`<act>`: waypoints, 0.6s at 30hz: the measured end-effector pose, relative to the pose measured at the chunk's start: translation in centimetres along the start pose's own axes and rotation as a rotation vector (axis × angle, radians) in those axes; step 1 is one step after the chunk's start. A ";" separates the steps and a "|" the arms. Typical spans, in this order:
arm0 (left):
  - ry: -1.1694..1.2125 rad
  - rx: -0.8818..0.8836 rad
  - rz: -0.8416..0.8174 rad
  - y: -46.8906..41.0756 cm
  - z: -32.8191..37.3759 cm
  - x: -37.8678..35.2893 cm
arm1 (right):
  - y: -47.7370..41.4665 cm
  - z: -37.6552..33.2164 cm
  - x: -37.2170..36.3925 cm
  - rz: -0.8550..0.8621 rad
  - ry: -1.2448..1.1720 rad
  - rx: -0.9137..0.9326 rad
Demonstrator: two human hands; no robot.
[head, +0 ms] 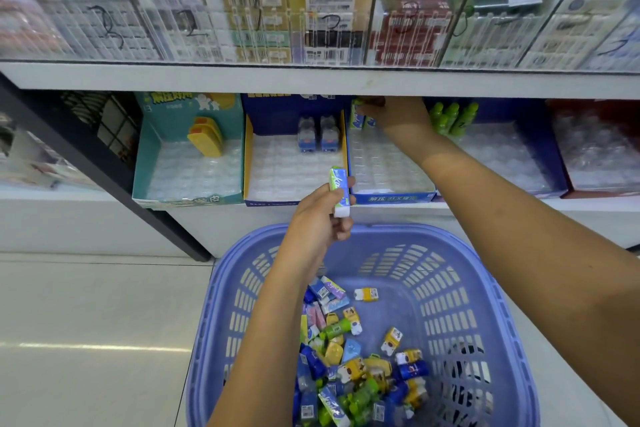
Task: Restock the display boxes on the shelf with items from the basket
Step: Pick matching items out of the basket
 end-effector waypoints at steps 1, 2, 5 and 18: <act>-0.027 -0.023 0.001 0.1 0.0 0.0 | 0.2 0.1 -0.1 -0.011 0.017 0.021; -0.061 -0.048 0.000 0.3 0.0 0.0 | 0.4 0.3 -0.2 -0.023 0.082 0.057; -0.160 -0.095 0.021 0.5 0.2 0.0 | 0.7 0.3 -0.2 -0.053 0.258 0.150; -0.537 -0.311 0.241 -0.2 0.1 -1.8 | 7.2 -1.6 3.0 -0.125 -0.487 -0.017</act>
Point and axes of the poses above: each hand's wrist, its own y-axis away from the middle knuckle, its own x-axis out of the back of the hand, z = x × y, the point moved 3 cm from there along -y, towards the middle knuckle, and after that the axes turned 13 degrees about -y, right-handed, at the moved point
